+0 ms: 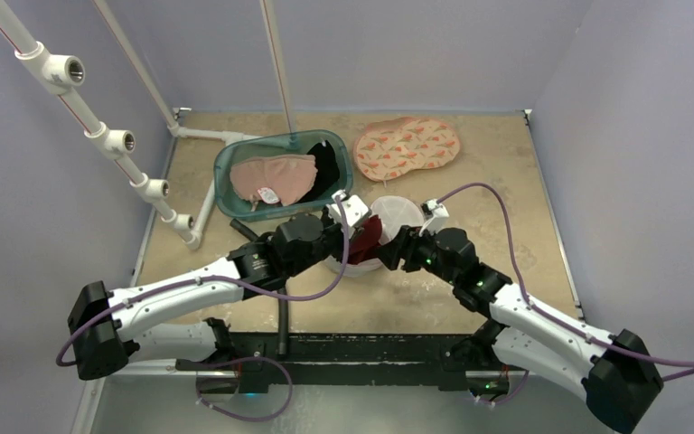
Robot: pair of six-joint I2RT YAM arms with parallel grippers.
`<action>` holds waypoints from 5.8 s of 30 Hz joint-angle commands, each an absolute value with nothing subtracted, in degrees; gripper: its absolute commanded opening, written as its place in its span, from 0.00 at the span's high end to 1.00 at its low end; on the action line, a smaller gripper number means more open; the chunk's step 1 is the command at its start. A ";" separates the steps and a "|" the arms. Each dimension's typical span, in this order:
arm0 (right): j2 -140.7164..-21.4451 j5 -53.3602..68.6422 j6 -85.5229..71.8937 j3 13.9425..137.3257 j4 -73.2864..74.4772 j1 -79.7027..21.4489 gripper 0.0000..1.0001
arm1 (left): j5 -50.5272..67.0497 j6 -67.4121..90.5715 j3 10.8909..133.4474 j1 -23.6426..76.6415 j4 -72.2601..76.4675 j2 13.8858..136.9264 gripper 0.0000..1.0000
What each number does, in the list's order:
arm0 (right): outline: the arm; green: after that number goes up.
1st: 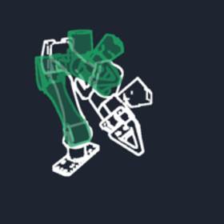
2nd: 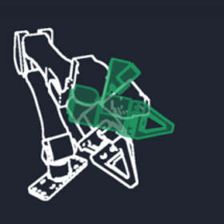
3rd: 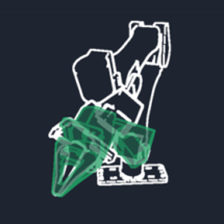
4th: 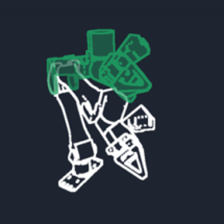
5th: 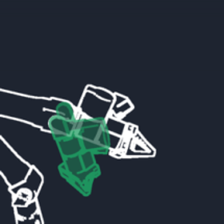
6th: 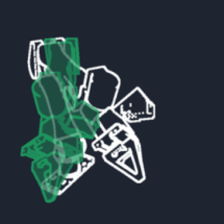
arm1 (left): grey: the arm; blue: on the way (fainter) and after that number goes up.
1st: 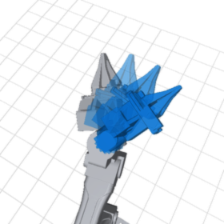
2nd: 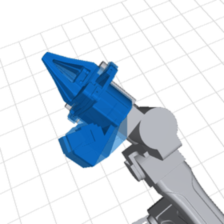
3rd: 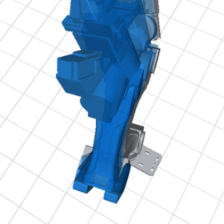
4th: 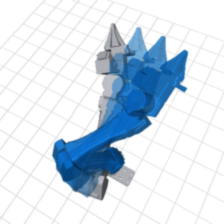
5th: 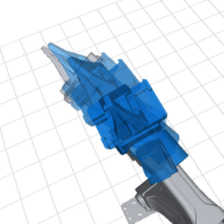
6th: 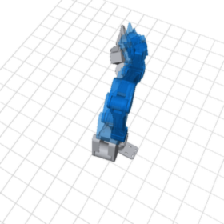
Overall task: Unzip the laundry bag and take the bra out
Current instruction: Pick up the bra from the laundry bag, then adjust the bra.
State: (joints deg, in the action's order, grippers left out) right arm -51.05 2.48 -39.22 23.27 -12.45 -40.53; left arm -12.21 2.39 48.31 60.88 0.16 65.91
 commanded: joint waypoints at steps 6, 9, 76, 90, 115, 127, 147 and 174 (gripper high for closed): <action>-43.69 1.22 -39.90 21.62 -13.61 -40.61 0.29 | -10.61 4.47 55.22 60.94 4.62 61.13 1.00; -40.02 3.40 -37.65 21.31 -14.65 -40.61 0.07 | -10.93 5.40 55.26 60.91 6.54 60.04 1.00; -50.29 9.62 -57.68 59.67 0.70 -40.58 0.02 | -11.07 -56.30 58.91 64.73 -1.04 56.33 1.00; -56.73 9.85 -67.88 57.83 -3.44 -40.13 0.08 | -18.92 -69.48 51.06 69.69 14.85 59.19 1.00; -63.22 13.55 -61.38 59.15 -2.60 -36.71 1.00 | -20.17 -57.11 47.03 70.50 19.39 59.80 0.75; -54.85 -1.72 -37.79 61.54 7.79 -35.86 1.00 | -17.09 -36.46 53.74 70.49 11.37 51.53 0.16; -30.80 22.84 -2.29 54.06 11.21 -35.94 1.00 | 41.63 2.08 88.80 48.19 -20.63 68.46 0.10; -32.60 17.12 -2.74 55.94 9.75 -35.93 1.00 | 39.13 14.66 67.23 46.26 -5.73 63.01 0.13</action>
State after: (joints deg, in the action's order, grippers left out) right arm -32.67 18.94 -1.91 53.15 13.74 -35.94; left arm 47.48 16.67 69.32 46.46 -6.52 65.19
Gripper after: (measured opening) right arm 0.027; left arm 0.872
